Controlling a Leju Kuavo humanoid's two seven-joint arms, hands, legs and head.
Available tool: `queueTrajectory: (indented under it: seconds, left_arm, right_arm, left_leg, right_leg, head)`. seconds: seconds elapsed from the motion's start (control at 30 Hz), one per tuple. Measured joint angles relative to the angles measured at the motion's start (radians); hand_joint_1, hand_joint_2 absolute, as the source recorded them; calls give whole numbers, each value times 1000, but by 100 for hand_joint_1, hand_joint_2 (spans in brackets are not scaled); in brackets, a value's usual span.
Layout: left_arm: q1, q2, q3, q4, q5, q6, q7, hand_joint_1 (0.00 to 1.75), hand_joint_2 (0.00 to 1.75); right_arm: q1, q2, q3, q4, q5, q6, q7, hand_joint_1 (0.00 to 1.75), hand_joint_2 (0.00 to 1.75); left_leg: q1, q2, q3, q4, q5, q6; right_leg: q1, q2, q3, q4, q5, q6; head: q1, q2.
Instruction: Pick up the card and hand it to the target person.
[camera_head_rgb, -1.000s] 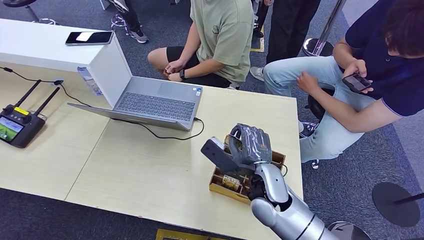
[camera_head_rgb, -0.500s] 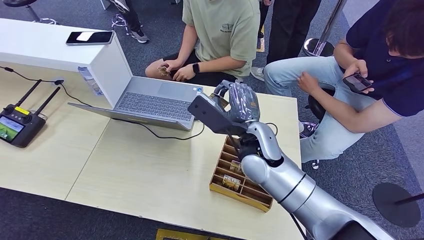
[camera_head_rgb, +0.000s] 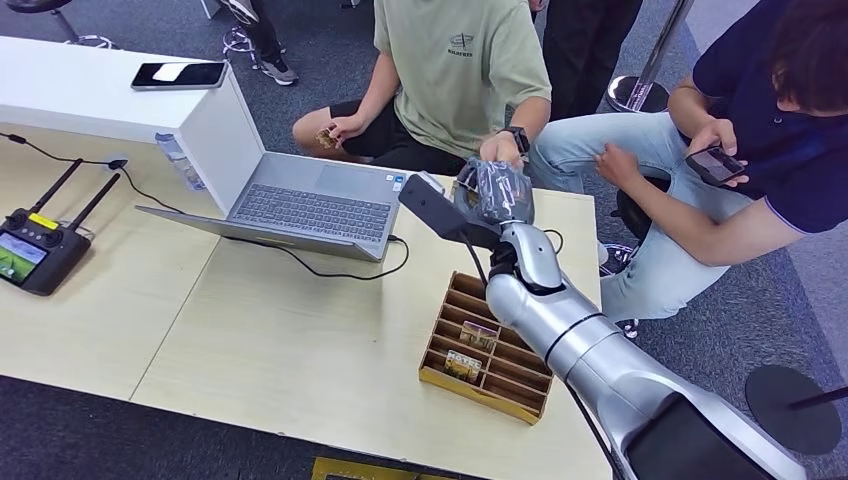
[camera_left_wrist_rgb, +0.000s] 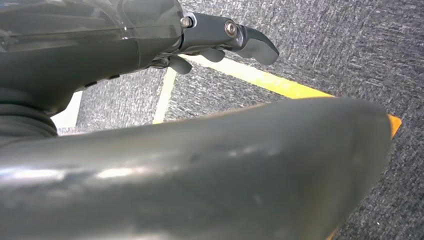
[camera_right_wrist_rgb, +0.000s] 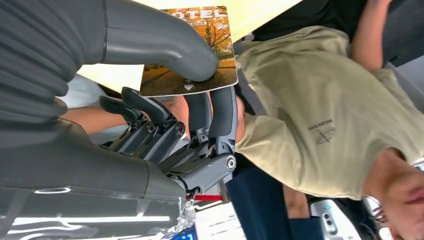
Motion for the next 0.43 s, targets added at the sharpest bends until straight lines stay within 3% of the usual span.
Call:
queueTrajectory:
  seconds: [0.27, 0.4, 0.43]
  left_arm:
    - [0, 0, -13, 0, 1, 1, 0, 0, 0]
    - [0, 0, -16, 0, 1, 1, -3, 0, 175]
    - [0, 0, -16, 0, 1, 1, -4, 0, 175]
  right_arm:
    - [-14, 14, 0, 62, 6, -18, -5, 175, 175]
    - [-19, 20, 1, 76, 12, -22, -4, 0, 175]
    - [-19, 21, 1, 78, 14, -22, -4, 0, 175]
  left_leg:
    - [0, 0, 0, 0, 0, 0]
    - [0, 0, 0, 0, 0, 0]
    - [0, 0, 0, 0, 0, 0]
  right_leg:
    - [0, 0, 0, 0, 0, 0]
    - [0, 0, 0, 0, 0, 0]
    - [0, 0, 0, 0, 0, 0]
  head:
    - [0, 0]
    - [0, 0]
    - [0, 0]
